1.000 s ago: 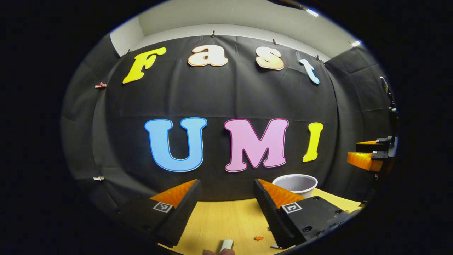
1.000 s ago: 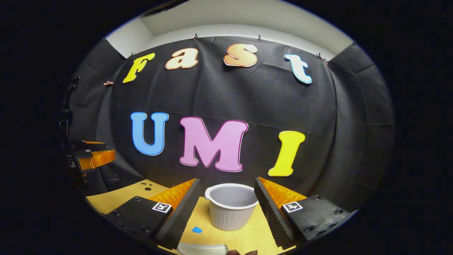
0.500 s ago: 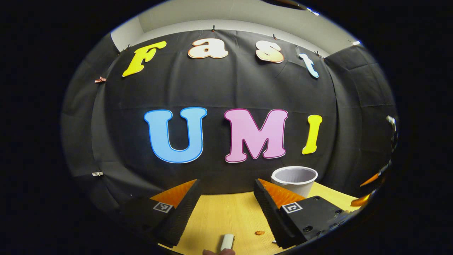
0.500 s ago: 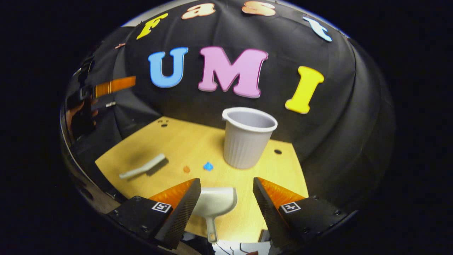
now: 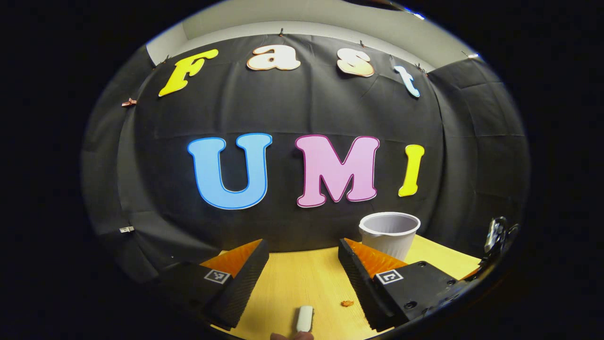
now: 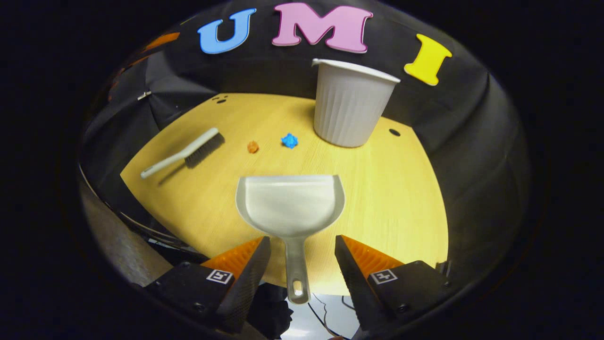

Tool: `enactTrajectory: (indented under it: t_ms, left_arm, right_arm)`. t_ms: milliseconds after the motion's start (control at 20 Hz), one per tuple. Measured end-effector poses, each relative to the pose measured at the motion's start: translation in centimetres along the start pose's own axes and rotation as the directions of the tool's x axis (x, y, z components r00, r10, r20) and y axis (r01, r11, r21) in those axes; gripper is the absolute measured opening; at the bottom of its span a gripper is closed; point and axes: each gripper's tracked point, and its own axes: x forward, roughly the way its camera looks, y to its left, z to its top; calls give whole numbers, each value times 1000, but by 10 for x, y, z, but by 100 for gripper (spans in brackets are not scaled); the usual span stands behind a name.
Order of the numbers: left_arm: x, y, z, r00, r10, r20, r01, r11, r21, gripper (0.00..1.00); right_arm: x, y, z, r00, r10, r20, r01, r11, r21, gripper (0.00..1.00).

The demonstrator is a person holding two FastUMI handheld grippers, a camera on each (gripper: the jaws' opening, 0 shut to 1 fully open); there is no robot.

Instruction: Pick up the small broom and dustpan from the desktop, sweep the trash into the dustpan with the broom, and then empty the trash into the garbage bin.

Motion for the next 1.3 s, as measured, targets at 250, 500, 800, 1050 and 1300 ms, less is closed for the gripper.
enactTrajectory:
  t_ms: [250,500,800,1050,1300]
  left_arm:
    - [-9,8,-4,999,37,-20,-37,999,-1,96]
    - [-16,14,-11,996,78,-35,-77,997,3,96]
    - [-21,19,-17,991,123,-51,-123,992,-3,96]
    - [-18,27,-28,984,159,-75,-160,987,-3,96]
    - [-13,34,-59,973,149,-177,-144,989,43,95]
  right_arm:
    - [53,16,-32,990,50,-133,-52,999,-12,88]
    - [82,18,-37,978,65,-199,-61,998,26,71]
    - [92,12,-36,959,66,-276,-49,996,69,55]
    - [97,13,-30,969,86,-230,-78,996,42,40]
    - [95,5,-16,982,84,-167,-77,996,46,34]
